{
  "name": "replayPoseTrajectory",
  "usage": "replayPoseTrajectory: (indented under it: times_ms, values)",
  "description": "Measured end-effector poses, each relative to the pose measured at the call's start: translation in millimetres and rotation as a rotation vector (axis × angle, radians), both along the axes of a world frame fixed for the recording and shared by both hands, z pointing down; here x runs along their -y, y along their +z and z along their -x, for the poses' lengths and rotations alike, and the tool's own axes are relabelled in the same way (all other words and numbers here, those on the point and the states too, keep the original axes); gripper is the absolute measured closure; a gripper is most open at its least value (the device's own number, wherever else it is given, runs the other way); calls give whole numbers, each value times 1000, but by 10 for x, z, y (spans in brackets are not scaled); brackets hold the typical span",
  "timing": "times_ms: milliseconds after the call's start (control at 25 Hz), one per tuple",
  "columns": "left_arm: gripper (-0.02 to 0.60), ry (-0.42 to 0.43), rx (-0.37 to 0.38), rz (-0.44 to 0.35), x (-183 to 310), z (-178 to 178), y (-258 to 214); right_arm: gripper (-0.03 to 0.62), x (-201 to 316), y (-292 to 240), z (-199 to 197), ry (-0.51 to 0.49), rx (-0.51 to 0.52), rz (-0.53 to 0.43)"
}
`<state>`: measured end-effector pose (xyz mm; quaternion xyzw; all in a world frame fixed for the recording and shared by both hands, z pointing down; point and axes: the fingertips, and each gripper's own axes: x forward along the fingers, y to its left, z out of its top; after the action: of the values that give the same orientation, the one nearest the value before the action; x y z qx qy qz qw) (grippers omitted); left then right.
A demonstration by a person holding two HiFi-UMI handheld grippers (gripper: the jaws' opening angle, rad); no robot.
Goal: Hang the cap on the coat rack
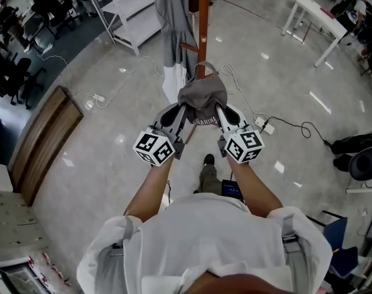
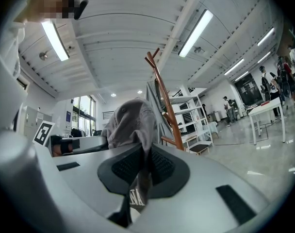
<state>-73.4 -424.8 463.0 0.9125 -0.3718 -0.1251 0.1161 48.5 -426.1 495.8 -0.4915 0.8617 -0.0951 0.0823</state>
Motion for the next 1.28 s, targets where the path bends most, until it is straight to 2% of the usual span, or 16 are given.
replayPoseTrajectory:
  times_ms: [560, 1280]
  values:
    - [551, -18, 34, -26, 864, -179, -171, 556, 904, -157, -189, 5, 28, -36]
    - [551, -72, 44, 41, 1715, -206, 135, 556, 1730, 190, -208, -16, 42, 45]
